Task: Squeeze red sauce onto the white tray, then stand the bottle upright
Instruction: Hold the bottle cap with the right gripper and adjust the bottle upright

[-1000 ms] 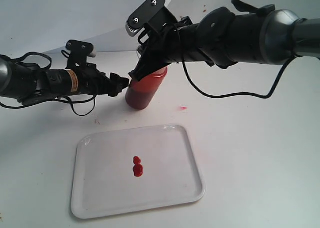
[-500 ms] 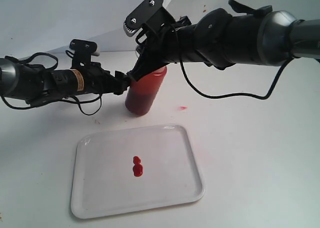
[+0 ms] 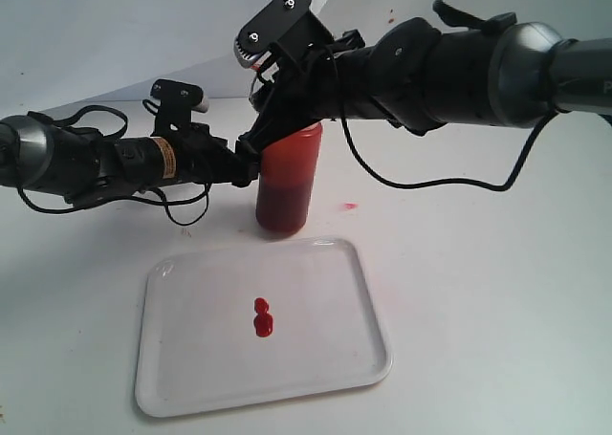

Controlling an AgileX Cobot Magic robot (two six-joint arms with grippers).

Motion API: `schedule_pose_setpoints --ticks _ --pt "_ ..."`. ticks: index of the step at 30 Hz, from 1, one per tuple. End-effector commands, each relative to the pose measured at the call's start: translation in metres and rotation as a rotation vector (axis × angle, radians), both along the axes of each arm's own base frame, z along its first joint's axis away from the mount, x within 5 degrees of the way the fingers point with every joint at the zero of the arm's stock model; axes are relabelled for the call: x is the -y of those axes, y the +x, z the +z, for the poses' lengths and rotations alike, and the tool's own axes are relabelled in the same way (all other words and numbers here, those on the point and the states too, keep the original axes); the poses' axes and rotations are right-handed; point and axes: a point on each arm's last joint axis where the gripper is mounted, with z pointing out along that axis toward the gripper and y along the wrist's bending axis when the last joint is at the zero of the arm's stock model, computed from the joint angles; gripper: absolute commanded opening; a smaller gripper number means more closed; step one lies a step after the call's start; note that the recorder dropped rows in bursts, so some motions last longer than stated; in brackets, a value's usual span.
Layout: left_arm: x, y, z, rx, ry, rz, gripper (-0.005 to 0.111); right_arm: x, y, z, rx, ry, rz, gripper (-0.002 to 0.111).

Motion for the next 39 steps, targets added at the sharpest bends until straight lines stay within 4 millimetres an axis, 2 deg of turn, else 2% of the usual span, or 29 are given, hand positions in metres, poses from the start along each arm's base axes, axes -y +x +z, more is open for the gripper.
schedule_pose_setpoints --ticks 1,6,13,23,29,36,39 --pt "0.003 0.000 0.001 0.023 0.014 -0.019 0.078 -0.002 -0.003 0.007 -0.011 0.020 0.016 0.049" --pt "-0.005 0.001 -0.004 0.013 0.104 -0.005 0.078 -0.002 -0.003 0.007 -0.015 0.022 0.018 0.057" --pt "-0.026 0.006 -0.006 -0.005 0.127 0.053 0.078 -0.003 -0.005 0.006 -0.046 0.043 0.015 0.066" --pt "-0.023 0.006 -0.004 0.016 0.115 0.023 0.078 -0.019 -0.018 0.005 -0.066 0.039 0.075 0.066" --pt "-0.021 0.003 -0.006 0.031 0.177 -0.060 0.078 -0.024 -0.022 0.004 -0.084 0.050 0.084 0.066" --pt "-0.025 0.002 -0.008 0.015 0.221 -0.048 0.078 -0.027 -0.029 0.000 -0.193 0.076 0.122 0.066" --pt "-0.025 0.002 -0.009 0.008 0.229 -0.043 0.078 -0.027 -0.031 -0.001 -0.202 0.060 0.144 0.074"
